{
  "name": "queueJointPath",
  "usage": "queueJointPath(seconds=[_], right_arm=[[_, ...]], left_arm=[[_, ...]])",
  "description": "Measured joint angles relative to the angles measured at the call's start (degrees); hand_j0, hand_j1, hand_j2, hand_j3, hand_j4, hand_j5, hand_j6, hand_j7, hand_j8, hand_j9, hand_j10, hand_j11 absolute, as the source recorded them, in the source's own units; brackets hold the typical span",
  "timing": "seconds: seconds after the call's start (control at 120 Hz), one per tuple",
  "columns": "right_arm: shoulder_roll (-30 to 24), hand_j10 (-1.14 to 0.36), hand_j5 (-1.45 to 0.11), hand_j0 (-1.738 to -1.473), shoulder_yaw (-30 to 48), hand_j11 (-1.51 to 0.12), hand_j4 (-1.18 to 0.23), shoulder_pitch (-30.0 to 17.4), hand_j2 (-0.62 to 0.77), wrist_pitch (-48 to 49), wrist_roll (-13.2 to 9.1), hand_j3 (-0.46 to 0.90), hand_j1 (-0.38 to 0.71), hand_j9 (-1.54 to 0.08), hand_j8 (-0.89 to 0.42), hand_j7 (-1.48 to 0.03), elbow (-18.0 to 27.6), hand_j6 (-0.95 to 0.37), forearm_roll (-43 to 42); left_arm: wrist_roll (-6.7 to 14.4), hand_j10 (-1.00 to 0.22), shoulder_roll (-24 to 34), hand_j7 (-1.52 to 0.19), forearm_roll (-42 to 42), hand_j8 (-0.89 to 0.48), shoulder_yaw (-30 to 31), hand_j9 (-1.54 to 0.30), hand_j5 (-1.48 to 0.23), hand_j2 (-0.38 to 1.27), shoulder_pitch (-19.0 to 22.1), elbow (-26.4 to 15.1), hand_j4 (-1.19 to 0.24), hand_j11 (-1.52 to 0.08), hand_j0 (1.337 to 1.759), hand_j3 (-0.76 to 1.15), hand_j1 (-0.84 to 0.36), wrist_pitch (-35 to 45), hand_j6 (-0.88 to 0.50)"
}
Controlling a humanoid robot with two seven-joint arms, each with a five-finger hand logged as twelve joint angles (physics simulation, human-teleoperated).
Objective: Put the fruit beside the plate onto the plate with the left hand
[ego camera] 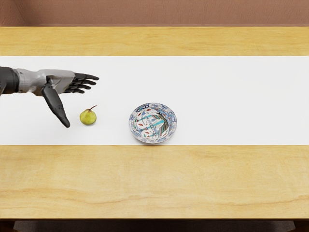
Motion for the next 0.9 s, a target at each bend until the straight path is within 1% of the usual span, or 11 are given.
queueJointPath(seconds=[0.125,0.208,0.258,0.358,0.408,0.475,0.533,0.6,0.692,0.767,0.9], right_arm=[[0.0,0.0,0.0,-1.658,0.13,0.0,0.0,0.0,0.0,0.0,-0.01,0.0,-0.35,0.0,0.0,0.0,-0.01,0.0,0.0],[0.0,0.0,0.0,-1.658,0.12,0.0,0.0,0.06,0.0,0.0,-0.01,0.0,-0.35,0.0,0.0,0.0,-0.01,0.0,0.0],[0.0,0.0,0.0,-1.658,0.09,0.0,0.0,0.09,0.0,0.0,-0.01,0.0,-0.35,0.0,0.0,0.0,0.0,0.0,0.0],[0.0,0.0,0.0,-1.658,0.07,0.0,0.0,0.11,0.0,0.0,-0.01,0.0,-0.35,0.0,0.0,0.0,0.02,0.0,0.0],[0.0,0.0,0.0,-1.658,0.03,0.0,0.0,0.12,0.0,0.0,-0.01,0.0,-0.35,0.0,0.0,0.0,0.04,0.0,-0.02],[0.0,0.0,0.0,-1.658,0.06,0.0,0.0,0.13,0.0,0.0,-0.01,0.0,-0.35,0.0,0.0,0.0,0.05,0.0,-0.01],[0.0,0.0,0.0,-1.658,0.04,0.0,0.0,0.17,0.0,0.0,-0.01,0.0,-0.35,0.0,0.0,0.0,0.06,0.0,0.0],[0.0,0.0,0.0,-1.658,0.0,0.0,0.0,0.2,0.0,0.0,-0.01,0.0,-0.35,0.0,0.0,0.0,0.04,0.0,-0.03],[0.0,0.0,0.0,-1.658,0.02,0.0,0.0,0.23,0.0,0.0,-0.01,0.0,-0.35,0.0,0.0,0.0,0.06,0.0,-0.01],[0.0,0.0,0.0,-1.658,0.01,0.0,0.0,0.37,0.0,0.0,-0.01,0.0,-0.35,0.0,0.0,0.0,0.07,0.0,-0.01],[0.0,0.0,0.0,-1.658,-0.02,0.0,0.0,0.46,0.0,0.0,-0.01,0.0,-0.35,0.0,0.0,0.0,0.07,0.0,-0.02]], left_arm=[[0.3,-0.02,0.08,-0.02,0.11,-0.02,0.05,-0.02,-0.02,0.0,0.0,0.01,-0.02,-0.02,1.658,0.0,0.33,0.0,-0.02],[2.69,-0.02,-0.15,-0.02,0.06,-0.02,-0.33,-0.02,-0.02,0.0,-0.25,-0.02,-0.02,-0.02,1.658,0.0,0.33,0.0,-0.02],[4.94,-0.02,-0.37,-0.02,0.02,-0.02,-0.47,-0.02,-0.02,0.0,-1.01,-0.04,-0.02,-0.02,1.658,0.0,0.33,0.0,-0.02],[11.83,-0.02,-1.89,-0.02,0.09,-0.02,-0.53,-0.02,-0.02,0.0,-3.5,-0.04,-0.02,-0.02,1.658,0.0,0.33,0.0,-0.02],[14.22,-0.02,-2.33,-0.02,0.11,-0.02,-0.38,-0.02,-0.02,0.0,-5.11,-0.09,-0.02,-0.02,1.658,0.0,0.33,0.0,-0.02],[17.74,-0.02,-4.12,-0.02,0.32,-0.02,-0.22,-0.02,-0.02,0.0,-5.2,-0.16,-0.02,-0.02,1.658,0.0,0.33,0.0,-0.02],[19.73,-0.02,-4.28,-0.02,0.97,-0.02,-0.17,-0.02,-0.02,0.0,-5.23,-0.2,-0.02,-0.02,1.658,0.0,0.33,0.0,-0.02],[20.98,-0.02,-4.84,-0.02,2.49,-0.02,-0.13,-0.02,-0.02,0.0,-5.28,-0.28,-0.02,-0.02,1.658,0.0,0.33,0.0,-0.02],[21.8,-0.02,-6.18,-0.02,7.66,-0.02,-0.18,-0.02,-0.02,0.0,-5.33,-1.26,-0.02,-0.02,1.658,0.0,0.33,1.08,-0.02],[22.09,-0.02,-7.28,-0.02,11.37,-0.02,-0.18,-0.02,-0.02,0.0,-5.96,-2.4,-0.02,-0.02,1.658,0.0,0.33,4.86,-0.02],[22.3,-0.02,-8.8,-0.02,19.77,-0.02,0.38,-0.02,-0.02,0.0,-4.06,-4.92,-0.02,-0.02,1.658,0.0,0.33,12.62,-0.02]])
